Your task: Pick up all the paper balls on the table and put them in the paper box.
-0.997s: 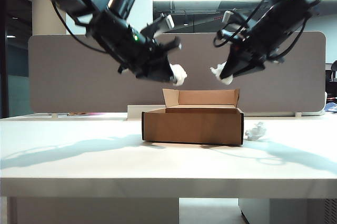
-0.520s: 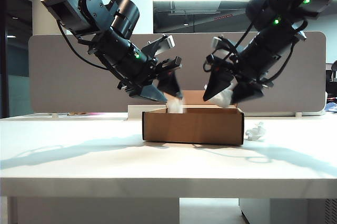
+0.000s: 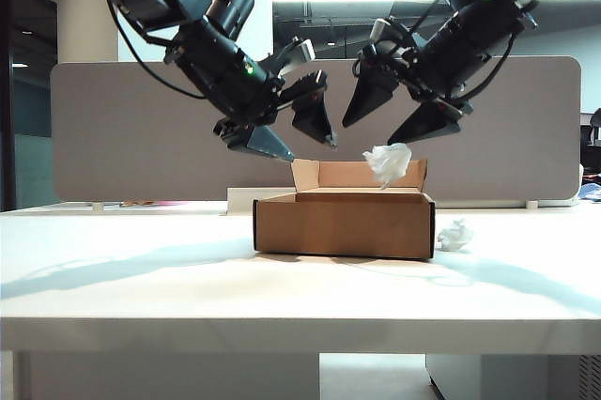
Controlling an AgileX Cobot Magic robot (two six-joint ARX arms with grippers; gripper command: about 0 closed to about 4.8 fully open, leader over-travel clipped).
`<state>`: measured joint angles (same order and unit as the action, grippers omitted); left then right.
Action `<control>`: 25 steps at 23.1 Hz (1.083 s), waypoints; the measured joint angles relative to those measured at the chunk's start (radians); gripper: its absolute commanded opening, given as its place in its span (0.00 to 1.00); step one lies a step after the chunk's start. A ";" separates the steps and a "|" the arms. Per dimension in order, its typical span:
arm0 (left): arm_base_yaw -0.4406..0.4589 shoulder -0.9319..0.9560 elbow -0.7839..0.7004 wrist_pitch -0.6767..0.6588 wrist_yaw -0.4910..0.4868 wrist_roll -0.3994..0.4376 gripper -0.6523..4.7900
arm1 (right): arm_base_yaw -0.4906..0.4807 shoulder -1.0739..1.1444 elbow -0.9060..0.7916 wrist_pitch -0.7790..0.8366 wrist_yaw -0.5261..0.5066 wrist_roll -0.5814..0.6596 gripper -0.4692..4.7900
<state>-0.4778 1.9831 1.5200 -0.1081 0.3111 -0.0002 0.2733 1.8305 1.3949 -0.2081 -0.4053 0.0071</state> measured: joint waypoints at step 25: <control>-0.010 -0.002 0.010 0.009 0.288 -0.068 0.82 | 0.000 -0.006 0.018 0.106 -0.200 0.354 0.84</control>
<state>-0.4877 1.9808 1.5299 -0.0994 0.5991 -0.0685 0.2729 1.8248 1.4132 -0.1020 -0.6048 0.3614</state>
